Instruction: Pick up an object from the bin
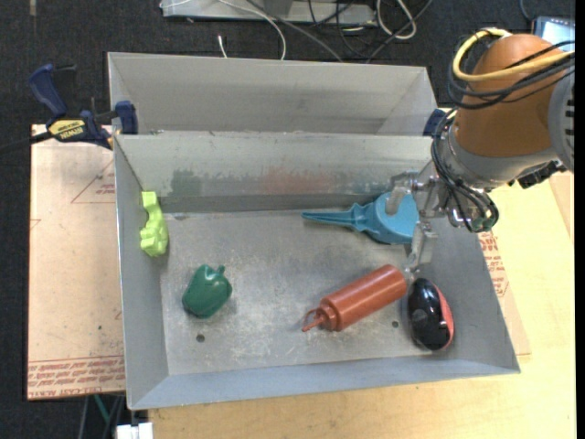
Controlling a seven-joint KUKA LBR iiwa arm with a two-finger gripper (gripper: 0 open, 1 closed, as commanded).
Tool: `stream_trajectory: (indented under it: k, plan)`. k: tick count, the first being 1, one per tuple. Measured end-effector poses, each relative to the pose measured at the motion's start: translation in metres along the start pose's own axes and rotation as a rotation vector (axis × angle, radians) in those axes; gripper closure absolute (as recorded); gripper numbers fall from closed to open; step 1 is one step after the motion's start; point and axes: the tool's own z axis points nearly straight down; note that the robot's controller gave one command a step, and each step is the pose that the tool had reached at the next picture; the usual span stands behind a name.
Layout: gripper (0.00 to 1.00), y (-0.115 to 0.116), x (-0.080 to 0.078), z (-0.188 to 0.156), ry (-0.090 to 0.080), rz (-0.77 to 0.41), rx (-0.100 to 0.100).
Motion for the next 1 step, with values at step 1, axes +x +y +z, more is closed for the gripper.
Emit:
stream_trajectory:
  k: [1]
  plan:
    - [0.00,0.0004,-0.0016,-0.0044,-0.008,-0.003,0.001]
